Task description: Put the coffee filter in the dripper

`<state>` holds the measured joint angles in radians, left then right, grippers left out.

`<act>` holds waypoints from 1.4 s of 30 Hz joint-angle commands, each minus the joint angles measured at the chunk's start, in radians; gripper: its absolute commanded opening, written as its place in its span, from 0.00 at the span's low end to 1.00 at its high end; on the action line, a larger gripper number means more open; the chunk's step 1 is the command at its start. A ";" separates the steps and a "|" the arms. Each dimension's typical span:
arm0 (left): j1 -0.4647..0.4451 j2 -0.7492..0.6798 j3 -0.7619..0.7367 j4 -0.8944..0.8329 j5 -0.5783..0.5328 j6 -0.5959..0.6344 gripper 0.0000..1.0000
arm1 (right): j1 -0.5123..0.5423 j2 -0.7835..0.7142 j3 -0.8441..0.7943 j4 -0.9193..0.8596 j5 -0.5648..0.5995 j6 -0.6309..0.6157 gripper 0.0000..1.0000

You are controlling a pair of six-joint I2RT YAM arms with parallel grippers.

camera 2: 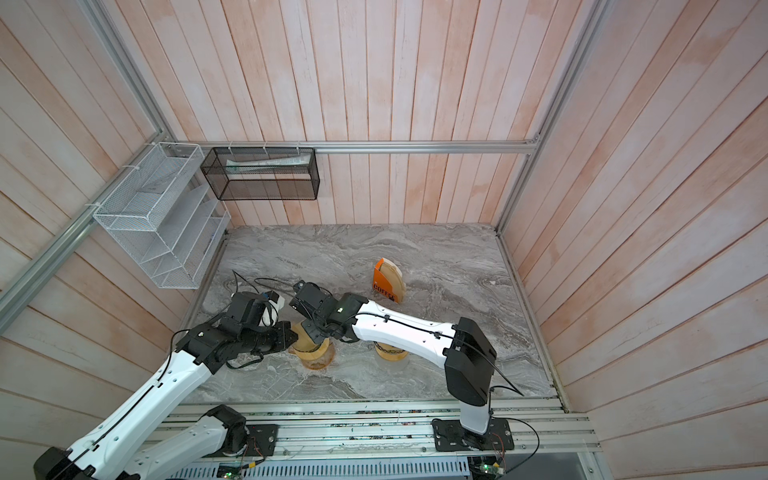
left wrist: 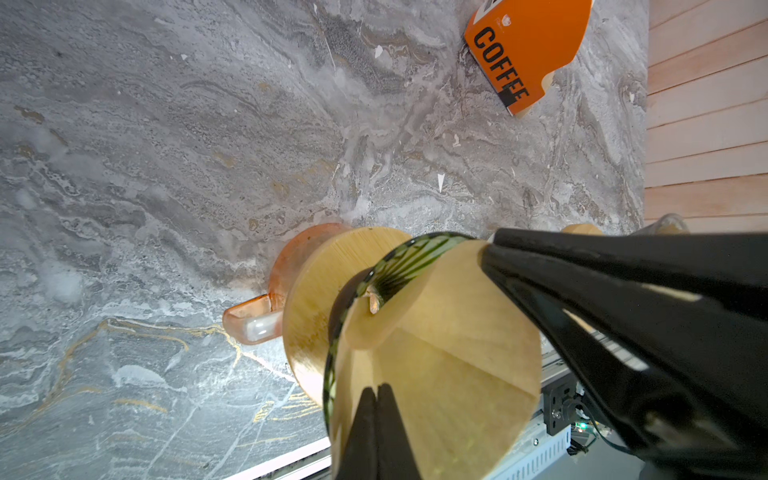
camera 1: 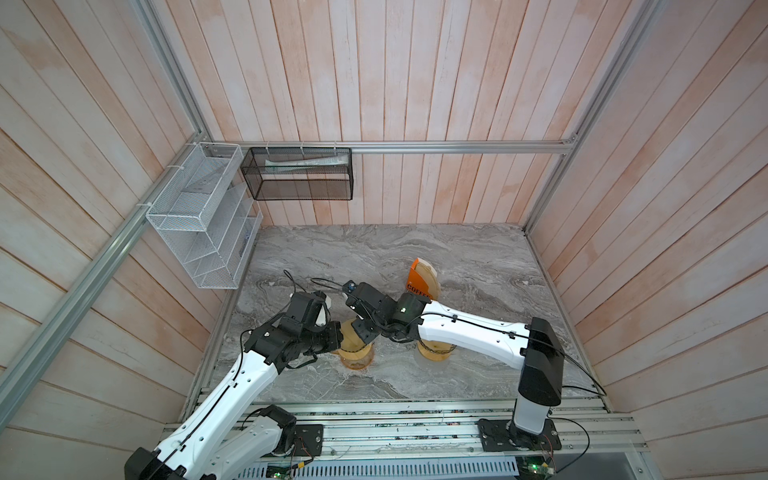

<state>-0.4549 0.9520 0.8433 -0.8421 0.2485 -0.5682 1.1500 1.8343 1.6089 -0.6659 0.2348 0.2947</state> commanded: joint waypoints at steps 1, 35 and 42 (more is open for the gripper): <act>-0.005 -0.004 0.046 -0.004 -0.022 0.014 0.05 | -0.004 -0.003 0.008 -0.038 0.003 0.008 0.11; -0.005 -0.053 0.109 -0.031 -0.061 0.027 0.12 | 0.007 -0.083 0.029 -0.047 -0.022 0.032 0.28; -0.005 -0.039 0.095 -0.007 -0.039 0.033 0.09 | 0.015 -0.102 0.005 -0.031 -0.041 0.041 0.06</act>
<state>-0.4549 0.9123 0.9260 -0.8742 0.2008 -0.5564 1.1572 1.7714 1.6108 -0.6998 0.2092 0.3260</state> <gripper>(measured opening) 0.093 0.074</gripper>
